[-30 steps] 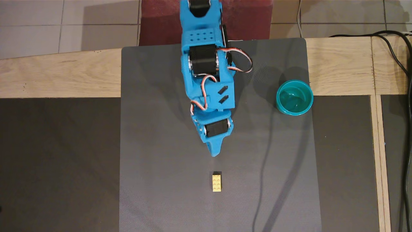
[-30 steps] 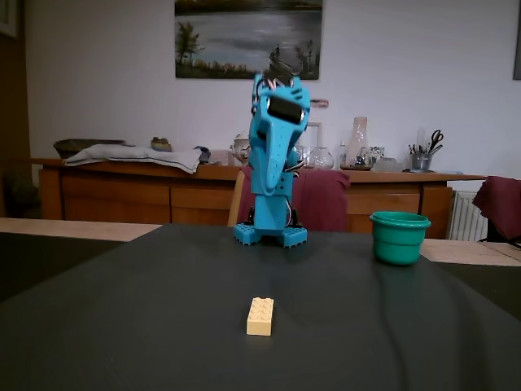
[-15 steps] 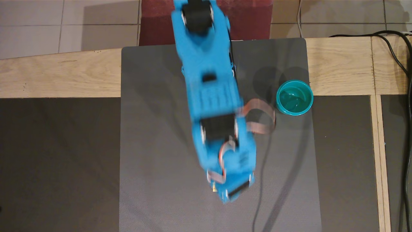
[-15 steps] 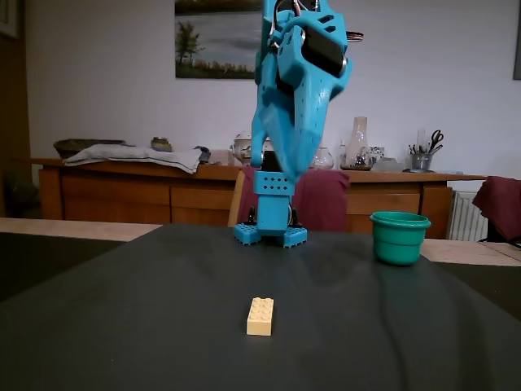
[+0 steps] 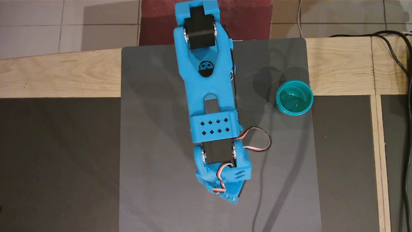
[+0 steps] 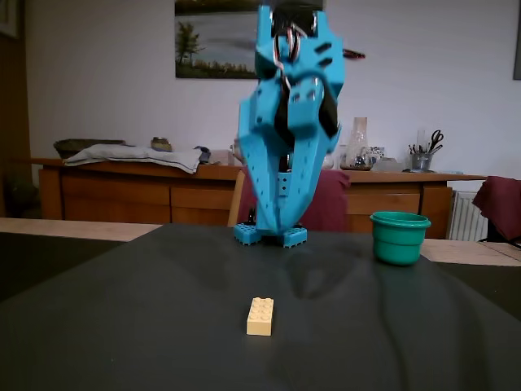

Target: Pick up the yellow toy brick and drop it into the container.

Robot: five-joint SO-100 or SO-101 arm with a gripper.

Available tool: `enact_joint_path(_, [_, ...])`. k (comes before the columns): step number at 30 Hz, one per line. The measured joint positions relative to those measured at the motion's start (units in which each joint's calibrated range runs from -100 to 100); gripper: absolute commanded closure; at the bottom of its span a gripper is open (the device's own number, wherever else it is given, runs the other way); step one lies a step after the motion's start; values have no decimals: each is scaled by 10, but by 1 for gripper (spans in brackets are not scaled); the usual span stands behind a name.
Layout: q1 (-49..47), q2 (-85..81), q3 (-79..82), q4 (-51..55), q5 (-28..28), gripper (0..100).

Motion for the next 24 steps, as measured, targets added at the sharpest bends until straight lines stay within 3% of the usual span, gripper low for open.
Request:
enact_joint_path(8, [-1,0,59,-38,76,99])
enact_joint_path(14, [-1,0,121,-118,96,99])
enact_joint_path(20, [7,0,124,-131,119,99])
enact_joint_path(24, [15,0,129,-131,131,85])
